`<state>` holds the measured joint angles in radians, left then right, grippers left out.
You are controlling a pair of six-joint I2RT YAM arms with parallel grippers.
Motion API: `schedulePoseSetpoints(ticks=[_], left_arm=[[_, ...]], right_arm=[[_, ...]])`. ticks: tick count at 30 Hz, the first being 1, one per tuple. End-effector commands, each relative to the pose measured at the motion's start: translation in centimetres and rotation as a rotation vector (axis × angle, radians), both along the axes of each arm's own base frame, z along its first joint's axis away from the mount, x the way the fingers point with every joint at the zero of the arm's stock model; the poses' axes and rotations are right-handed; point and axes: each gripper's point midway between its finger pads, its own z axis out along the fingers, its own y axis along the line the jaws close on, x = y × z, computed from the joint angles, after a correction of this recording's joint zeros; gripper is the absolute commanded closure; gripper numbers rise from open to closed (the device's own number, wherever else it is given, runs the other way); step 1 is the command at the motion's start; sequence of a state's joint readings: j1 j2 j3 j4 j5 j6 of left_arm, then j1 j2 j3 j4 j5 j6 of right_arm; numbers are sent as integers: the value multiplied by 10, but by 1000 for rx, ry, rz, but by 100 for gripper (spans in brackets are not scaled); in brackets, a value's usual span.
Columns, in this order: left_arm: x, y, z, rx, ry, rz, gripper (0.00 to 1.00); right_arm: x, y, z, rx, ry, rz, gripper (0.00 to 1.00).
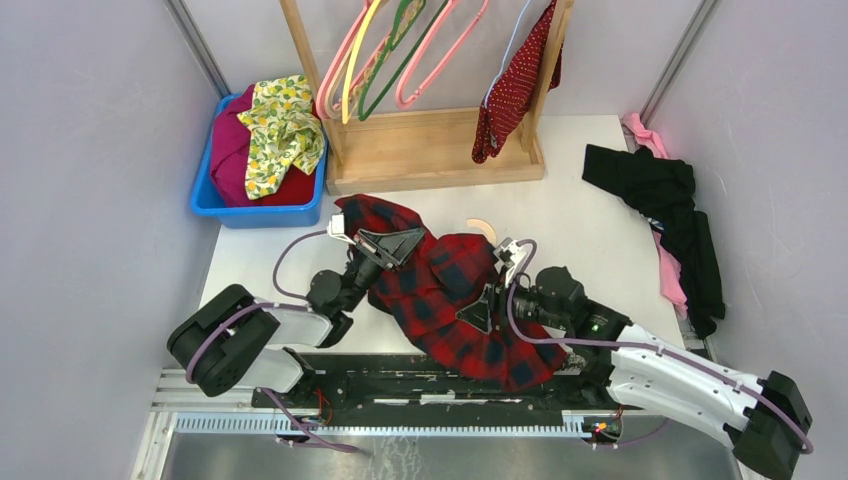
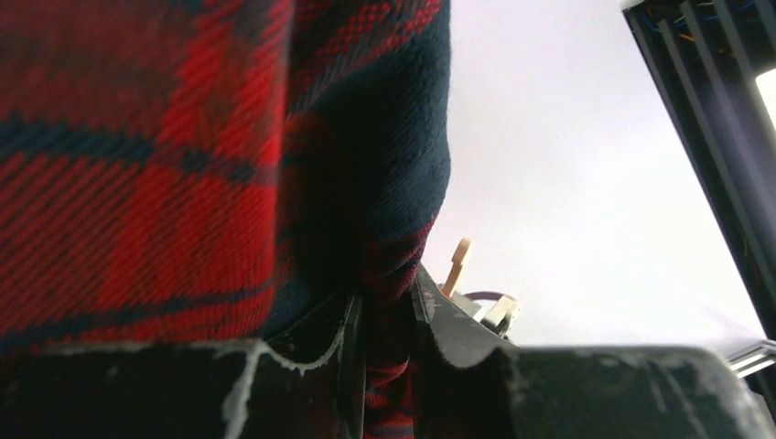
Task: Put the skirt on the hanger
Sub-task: Hang the skirt on the hanger.
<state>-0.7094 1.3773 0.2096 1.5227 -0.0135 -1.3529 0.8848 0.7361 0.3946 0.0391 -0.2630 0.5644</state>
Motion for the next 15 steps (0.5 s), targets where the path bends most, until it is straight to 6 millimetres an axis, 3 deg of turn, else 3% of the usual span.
schedulePoseSetpoints(ticks=[1,7,15], left_arm=[[-10,24,90,-299,-165,28,97],[-6,28,100,-342,-160,49,97],[-7,36,103,-367,-156,69,97]], right_arm=[[1,15,11,9,-46,13,45],[-2,29,13,-21,-66,18,54],[-3,29,34,0,-108,-17,87]])
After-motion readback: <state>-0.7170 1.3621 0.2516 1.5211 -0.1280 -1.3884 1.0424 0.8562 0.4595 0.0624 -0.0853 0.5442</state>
